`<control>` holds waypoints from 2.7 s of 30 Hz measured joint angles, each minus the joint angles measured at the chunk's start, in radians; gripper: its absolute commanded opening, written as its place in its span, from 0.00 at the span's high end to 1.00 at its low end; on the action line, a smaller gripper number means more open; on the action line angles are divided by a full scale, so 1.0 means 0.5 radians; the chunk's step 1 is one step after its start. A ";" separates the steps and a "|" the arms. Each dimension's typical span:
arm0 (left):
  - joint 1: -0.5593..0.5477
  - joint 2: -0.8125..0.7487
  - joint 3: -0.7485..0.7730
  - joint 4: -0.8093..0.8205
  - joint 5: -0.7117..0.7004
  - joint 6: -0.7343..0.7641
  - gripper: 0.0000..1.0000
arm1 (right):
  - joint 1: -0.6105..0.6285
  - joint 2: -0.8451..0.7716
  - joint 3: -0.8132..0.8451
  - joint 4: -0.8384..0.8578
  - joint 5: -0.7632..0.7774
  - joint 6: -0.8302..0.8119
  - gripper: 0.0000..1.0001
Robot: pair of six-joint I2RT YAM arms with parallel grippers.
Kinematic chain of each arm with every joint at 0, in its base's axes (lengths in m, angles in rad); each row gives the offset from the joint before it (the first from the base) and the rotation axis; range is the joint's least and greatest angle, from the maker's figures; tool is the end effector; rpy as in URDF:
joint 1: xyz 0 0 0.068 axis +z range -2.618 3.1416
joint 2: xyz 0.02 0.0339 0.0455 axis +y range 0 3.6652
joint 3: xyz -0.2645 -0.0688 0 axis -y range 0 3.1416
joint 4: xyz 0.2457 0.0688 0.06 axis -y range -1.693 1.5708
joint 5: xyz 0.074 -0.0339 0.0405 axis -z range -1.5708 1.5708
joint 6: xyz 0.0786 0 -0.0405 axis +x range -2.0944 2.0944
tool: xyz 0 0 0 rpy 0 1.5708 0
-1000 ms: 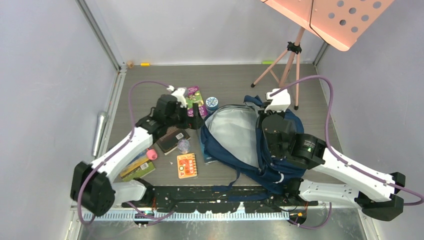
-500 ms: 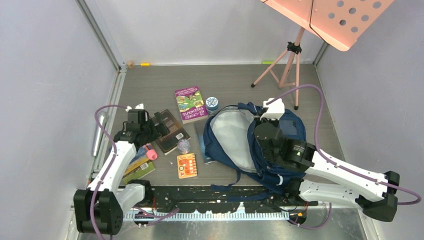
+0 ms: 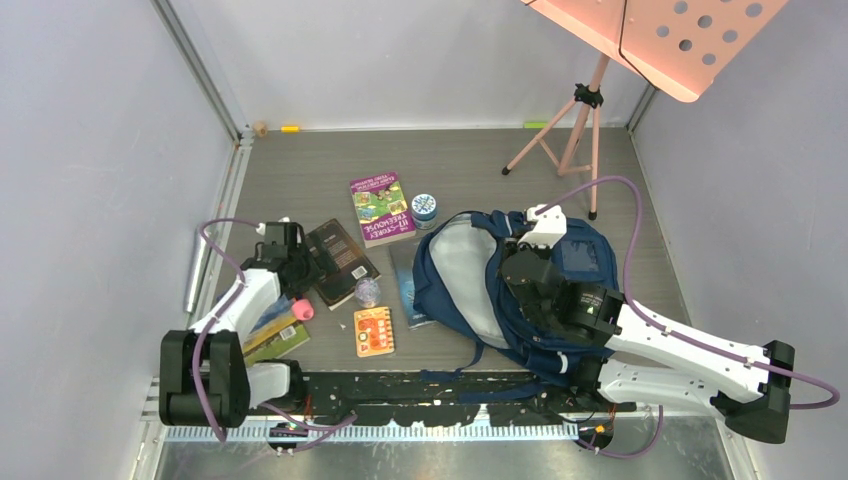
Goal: Pack the student bag
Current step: Pick up the book from the center of the board.
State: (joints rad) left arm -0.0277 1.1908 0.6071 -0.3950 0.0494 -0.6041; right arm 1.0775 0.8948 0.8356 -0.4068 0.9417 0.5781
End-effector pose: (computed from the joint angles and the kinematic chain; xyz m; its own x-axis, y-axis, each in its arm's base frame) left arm 0.2449 -0.0107 0.1472 -0.7140 -0.5478 -0.4360 -0.4257 0.8341 -0.3507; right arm 0.1558 0.1555 0.3112 -0.2745 0.1685 -0.9467 -0.0313 0.9824 0.1839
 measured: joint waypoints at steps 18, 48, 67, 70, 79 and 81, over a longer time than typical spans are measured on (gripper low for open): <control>0.014 0.310 -0.010 0.327 0.003 -0.101 0.84 | -0.002 0.005 0.000 0.002 -0.041 0.001 0.97; 0.104 -0.316 -0.161 0.420 0.304 -0.143 1.00 | -0.127 0.700 0.803 -0.220 -0.640 -0.368 0.18; 0.136 -0.333 -0.161 0.479 0.494 -0.209 1.00 | 0.172 1.729 0.767 0.919 -1.457 -0.981 0.19; 0.139 -0.327 -0.161 0.489 0.508 -0.214 1.00 | 0.265 1.909 0.827 1.015 -1.402 -1.083 0.19; 0.151 -0.326 -0.161 0.497 0.534 -0.243 1.00 | 0.360 2.202 0.864 1.276 -1.097 -1.281 0.21; 0.152 -0.326 -0.161 0.497 0.536 -0.244 1.00 | 0.354 2.242 0.874 1.336 -1.017 -1.318 0.22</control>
State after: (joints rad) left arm 0.0483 1.0279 0.5266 -0.1463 0.3172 -0.7261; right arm 1.2545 2.0155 1.2724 0.2611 0.4332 -0.0811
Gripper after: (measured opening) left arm 0.009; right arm 0.798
